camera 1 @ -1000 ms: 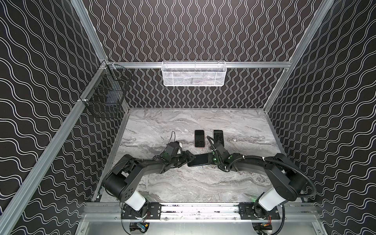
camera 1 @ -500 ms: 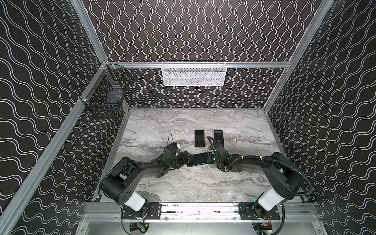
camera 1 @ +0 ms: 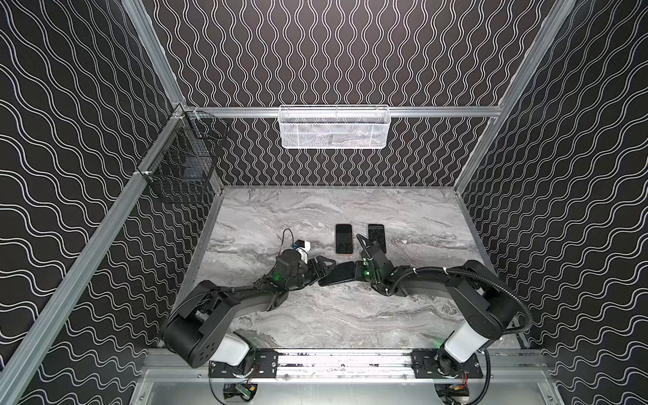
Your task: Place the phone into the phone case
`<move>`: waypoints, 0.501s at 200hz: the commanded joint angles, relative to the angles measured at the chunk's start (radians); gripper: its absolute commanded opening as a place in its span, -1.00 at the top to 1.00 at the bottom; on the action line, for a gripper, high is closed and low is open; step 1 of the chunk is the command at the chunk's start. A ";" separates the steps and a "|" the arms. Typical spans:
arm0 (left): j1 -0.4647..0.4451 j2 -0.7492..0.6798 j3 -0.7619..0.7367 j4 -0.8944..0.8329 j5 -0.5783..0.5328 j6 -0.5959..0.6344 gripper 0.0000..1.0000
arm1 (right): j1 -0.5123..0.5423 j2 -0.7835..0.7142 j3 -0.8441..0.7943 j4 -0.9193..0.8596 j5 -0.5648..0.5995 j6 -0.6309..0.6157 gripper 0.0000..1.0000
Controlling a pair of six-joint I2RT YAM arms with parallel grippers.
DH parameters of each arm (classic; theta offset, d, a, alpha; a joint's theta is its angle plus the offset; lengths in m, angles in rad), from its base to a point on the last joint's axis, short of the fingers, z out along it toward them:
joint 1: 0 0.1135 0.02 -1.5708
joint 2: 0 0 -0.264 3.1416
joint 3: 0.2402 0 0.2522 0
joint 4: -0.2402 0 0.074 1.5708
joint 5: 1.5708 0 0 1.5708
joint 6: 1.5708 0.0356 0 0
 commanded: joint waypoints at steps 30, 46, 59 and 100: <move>0.001 -0.053 0.067 -0.421 -0.113 0.093 -0.62 | -0.020 -0.075 -0.009 -0.277 -0.095 -0.008 0.42; 0.000 -0.057 0.066 -0.459 -0.124 0.100 -0.67 | -0.034 -0.106 -0.003 -0.277 -0.115 -0.014 0.27; 0.000 -0.049 0.066 -0.467 -0.122 0.101 -0.72 | -0.050 -0.119 0.004 -0.265 -0.148 -0.028 0.14; 0.001 0.018 0.076 -0.438 -0.094 0.100 -0.87 | -0.152 -0.059 0.021 -0.191 -0.348 -0.078 -0.08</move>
